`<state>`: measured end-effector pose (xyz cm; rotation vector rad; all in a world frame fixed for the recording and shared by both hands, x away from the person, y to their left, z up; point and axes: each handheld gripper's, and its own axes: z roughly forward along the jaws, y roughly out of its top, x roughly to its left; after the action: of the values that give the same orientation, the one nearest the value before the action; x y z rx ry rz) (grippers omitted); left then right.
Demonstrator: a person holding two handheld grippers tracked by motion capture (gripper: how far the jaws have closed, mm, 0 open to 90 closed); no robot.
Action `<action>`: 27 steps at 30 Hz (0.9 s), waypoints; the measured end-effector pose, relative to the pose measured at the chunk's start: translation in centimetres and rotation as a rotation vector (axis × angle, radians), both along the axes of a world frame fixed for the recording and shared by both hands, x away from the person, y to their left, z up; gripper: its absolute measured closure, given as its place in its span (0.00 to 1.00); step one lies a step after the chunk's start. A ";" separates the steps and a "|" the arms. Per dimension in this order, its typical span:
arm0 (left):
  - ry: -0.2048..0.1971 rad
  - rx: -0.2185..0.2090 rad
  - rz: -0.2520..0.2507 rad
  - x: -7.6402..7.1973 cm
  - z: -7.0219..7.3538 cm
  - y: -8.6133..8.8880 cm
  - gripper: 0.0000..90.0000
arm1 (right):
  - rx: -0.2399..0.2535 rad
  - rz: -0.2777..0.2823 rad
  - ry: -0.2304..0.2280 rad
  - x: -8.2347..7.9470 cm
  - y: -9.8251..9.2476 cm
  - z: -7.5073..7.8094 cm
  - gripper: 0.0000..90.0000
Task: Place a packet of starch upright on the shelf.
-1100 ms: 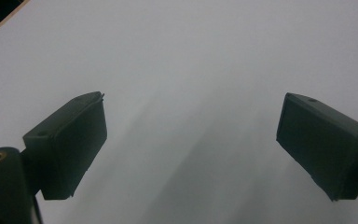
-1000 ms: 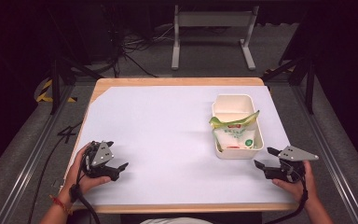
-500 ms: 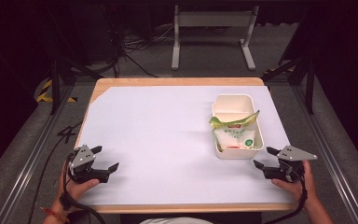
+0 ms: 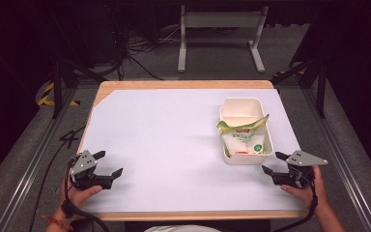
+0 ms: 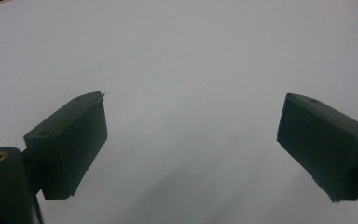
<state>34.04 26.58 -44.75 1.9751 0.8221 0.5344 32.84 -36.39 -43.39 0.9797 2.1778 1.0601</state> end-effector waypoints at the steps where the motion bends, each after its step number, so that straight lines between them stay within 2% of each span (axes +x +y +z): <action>1: 0.015 -0.007 0.000 -0.1 0.0 -0.1 0.10 | -0.003 0.001 0.000 0.0 0.0 0.0 0.29; 20: 0.008 0.005 -0.012 0.0 0.0 -0.3 0.10 | 0.009 -0.007 0.003 0.1 -0.2 0.0 0.29; 27: 0.020 0.004 -0.015 0.2 0.0 -0.5 0.10 | 0.013 -0.009 0.002 0.0 -0.3 0.0 0.29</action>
<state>34.23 26.12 -44.75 1.9918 0.8181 0.5088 32.88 -36.68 -43.38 0.9960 2.1690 1.0710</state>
